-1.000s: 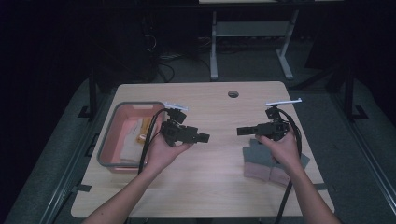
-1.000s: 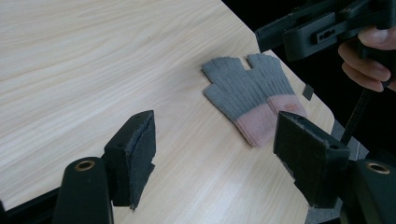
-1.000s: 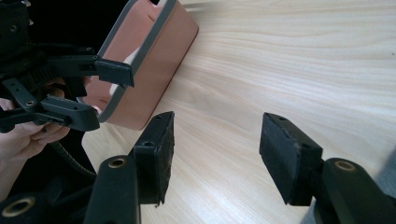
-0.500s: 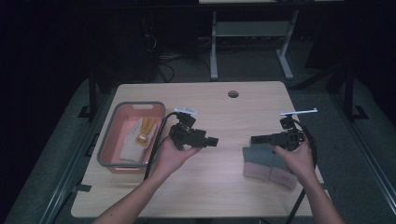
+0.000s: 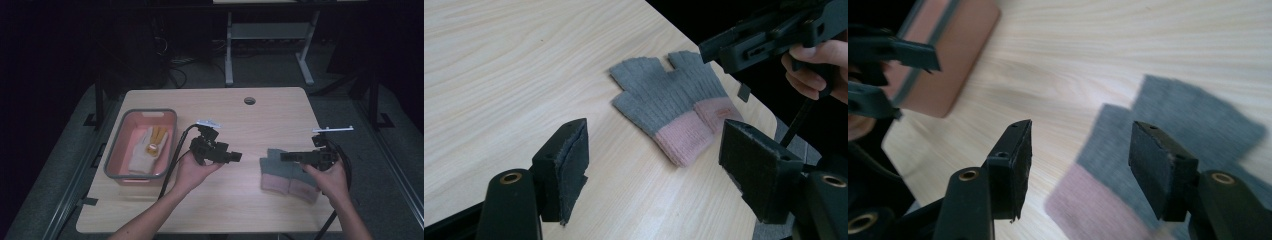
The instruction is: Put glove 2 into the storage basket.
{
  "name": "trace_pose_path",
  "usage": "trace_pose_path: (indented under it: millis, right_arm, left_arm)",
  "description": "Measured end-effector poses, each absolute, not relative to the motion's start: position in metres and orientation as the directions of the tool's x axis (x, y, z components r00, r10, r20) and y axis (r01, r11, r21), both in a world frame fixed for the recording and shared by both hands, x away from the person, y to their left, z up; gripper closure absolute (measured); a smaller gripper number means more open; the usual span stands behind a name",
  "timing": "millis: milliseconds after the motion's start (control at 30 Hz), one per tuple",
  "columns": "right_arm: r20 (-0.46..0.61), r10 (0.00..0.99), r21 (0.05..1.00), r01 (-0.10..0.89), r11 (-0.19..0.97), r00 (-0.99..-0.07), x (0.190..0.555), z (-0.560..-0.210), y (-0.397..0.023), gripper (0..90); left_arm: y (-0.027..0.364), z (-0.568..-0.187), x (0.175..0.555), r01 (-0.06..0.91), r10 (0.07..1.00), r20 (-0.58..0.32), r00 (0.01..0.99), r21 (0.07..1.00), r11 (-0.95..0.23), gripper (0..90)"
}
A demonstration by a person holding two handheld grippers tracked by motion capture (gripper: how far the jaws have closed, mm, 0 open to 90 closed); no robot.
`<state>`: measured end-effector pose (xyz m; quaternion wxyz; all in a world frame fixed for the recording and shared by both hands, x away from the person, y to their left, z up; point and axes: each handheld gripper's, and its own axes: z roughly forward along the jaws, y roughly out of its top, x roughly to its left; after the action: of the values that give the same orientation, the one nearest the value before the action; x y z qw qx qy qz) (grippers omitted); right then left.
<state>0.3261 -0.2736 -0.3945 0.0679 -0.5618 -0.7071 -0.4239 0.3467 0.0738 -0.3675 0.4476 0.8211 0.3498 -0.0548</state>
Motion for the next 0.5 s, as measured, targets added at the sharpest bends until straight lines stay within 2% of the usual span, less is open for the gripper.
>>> trace_pose_path:
  millis: [500]
  right_arm:
    - [0.471,0.815,0.517,0.854,0.056,-0.338,0.308,-0.419,-0.291,42.2]
  left_arm:
    - [0.063,-0.379,0.340,0.620,0.515,-0.404,0.756,0.694,-0.367,28.0]
